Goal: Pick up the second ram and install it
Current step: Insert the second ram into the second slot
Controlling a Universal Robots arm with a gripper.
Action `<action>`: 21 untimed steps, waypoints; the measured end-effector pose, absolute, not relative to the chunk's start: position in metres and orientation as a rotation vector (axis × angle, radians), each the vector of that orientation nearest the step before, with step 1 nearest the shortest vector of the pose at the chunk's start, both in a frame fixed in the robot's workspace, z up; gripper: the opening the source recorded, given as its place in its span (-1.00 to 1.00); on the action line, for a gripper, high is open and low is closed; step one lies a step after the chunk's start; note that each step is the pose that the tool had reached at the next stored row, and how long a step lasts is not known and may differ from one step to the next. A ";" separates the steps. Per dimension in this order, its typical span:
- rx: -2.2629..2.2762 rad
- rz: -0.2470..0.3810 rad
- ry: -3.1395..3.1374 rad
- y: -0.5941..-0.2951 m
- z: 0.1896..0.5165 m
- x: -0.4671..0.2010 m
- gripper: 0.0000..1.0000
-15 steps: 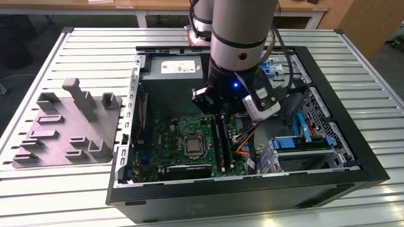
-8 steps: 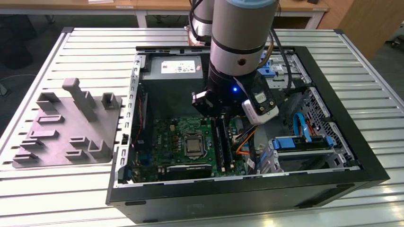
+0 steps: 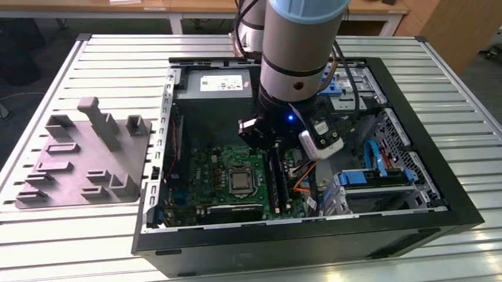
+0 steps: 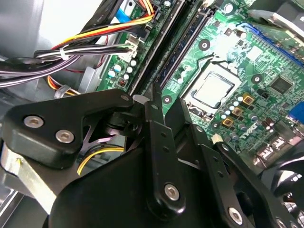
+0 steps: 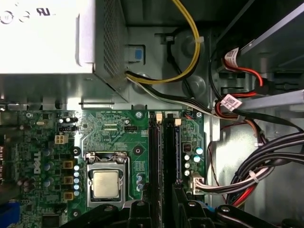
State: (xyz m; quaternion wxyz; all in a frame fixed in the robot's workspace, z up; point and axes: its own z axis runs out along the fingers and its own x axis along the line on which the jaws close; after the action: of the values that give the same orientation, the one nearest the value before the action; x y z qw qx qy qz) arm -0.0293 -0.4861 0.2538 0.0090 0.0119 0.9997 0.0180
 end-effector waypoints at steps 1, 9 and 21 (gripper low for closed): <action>0.037 0.056 3.123 -0.486 0.252 -0.029 -0.38; 0.041 0.056 3.123 -0.487 0.247 -0.029 -0.38; 0.041 0.057 3.123 -0.487 0.240 -0.029 -0.38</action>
State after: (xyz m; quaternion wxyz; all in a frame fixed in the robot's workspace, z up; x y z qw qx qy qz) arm -0.0292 -0.4867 0.2405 0.0090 0.0131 0.9997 0.0181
